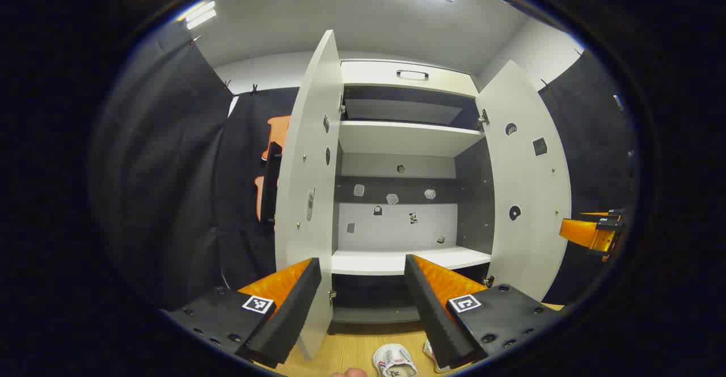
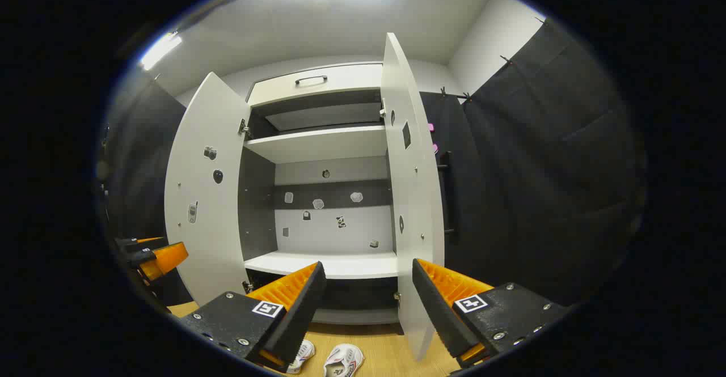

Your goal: Grab one shoe with the right hand and put it into the shoe cabinet, grab the other shoe with the left hand and put it into the shoe cabinet; then close the right door with the right hand and the left door with the left hand.

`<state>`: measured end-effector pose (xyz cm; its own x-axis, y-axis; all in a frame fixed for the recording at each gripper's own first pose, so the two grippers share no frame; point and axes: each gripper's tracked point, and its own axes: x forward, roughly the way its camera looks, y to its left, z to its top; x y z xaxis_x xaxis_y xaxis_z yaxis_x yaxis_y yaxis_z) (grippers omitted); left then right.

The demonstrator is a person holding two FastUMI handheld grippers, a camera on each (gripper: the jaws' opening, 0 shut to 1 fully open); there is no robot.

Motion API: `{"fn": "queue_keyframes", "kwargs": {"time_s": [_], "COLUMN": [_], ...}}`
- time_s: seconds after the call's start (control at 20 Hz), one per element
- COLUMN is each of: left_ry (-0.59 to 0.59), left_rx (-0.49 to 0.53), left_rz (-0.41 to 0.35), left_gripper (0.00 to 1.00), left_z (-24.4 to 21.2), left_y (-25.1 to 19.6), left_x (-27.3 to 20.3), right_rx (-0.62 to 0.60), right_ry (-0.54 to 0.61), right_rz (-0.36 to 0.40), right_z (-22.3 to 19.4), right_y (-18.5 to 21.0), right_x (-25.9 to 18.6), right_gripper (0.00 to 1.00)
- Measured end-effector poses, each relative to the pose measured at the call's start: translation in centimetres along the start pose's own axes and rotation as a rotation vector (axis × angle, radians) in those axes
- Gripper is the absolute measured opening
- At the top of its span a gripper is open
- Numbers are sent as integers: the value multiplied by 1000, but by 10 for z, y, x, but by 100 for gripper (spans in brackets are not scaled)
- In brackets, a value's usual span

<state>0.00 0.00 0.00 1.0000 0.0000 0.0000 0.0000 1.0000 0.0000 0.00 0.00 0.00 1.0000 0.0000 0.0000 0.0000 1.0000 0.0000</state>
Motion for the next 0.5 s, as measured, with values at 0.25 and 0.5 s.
{"fn": "queue_keyframes", "kwargs": {"time_s": [0.25, 0.5], "left_ry": [13, 23], "left_rx": [0, -9], "left_rz": [23, 39], "left_gripper": [96, 96], "left_z": [-6, -13], "left_y": [8, 14], "left_x": [1, 2], "right_rx": [-17, -27], "right_ry": [9, 6], "right_rz": [-16, -17], "right_z": [-4, -4], "right_y": [-3, -3], "right_x": [0, 0], "right_gripper": [94, 94]}}
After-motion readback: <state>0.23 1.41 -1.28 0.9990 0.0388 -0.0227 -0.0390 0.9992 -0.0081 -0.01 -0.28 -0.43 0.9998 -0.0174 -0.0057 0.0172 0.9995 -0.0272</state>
